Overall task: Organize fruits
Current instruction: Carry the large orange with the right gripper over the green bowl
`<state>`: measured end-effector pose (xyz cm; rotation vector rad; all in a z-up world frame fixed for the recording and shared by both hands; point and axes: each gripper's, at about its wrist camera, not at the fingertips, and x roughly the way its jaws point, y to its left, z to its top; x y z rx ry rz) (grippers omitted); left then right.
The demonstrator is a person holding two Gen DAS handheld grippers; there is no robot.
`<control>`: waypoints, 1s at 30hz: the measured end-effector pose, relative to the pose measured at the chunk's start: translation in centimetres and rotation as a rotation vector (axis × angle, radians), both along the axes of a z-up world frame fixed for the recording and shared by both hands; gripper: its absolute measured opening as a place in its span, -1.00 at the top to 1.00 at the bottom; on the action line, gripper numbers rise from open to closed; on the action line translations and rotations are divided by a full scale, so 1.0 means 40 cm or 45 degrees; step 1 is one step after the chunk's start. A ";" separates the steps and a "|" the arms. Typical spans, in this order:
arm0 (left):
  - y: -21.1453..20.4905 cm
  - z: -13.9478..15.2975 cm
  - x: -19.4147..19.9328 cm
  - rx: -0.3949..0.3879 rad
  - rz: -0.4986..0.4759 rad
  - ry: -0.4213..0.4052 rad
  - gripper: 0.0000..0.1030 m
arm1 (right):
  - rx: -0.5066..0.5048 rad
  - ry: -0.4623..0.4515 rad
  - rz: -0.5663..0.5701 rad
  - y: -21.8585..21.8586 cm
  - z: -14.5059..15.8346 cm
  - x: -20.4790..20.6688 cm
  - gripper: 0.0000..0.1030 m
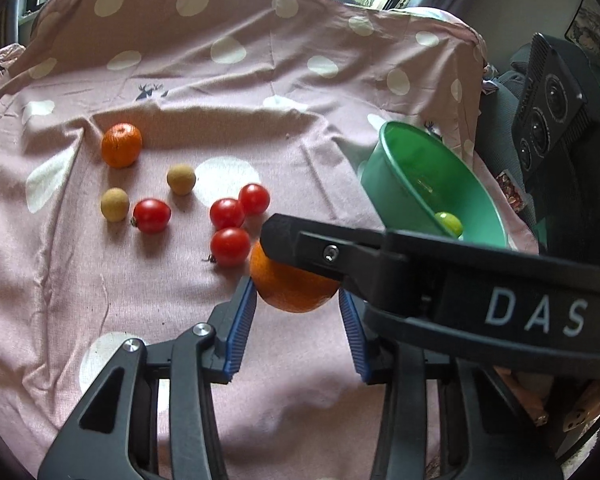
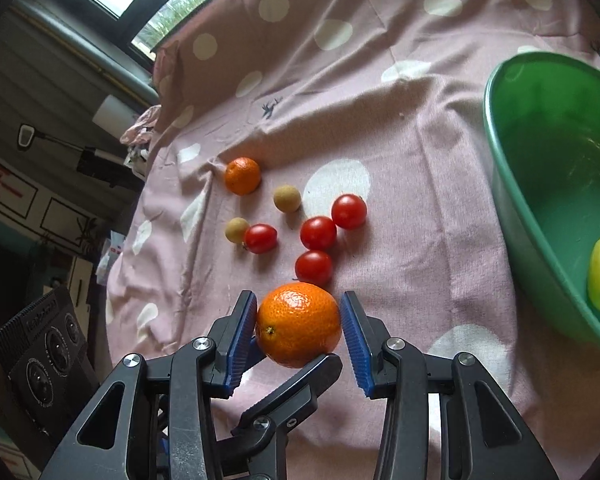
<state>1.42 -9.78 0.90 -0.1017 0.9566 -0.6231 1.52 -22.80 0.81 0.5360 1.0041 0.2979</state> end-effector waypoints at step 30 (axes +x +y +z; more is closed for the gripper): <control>-0.339 0.174 -0.041 -0.076 -0.274 -0.206 0.17 | 0.034 -0.332 -0.367 -0.337 0.171 -0.146 0.11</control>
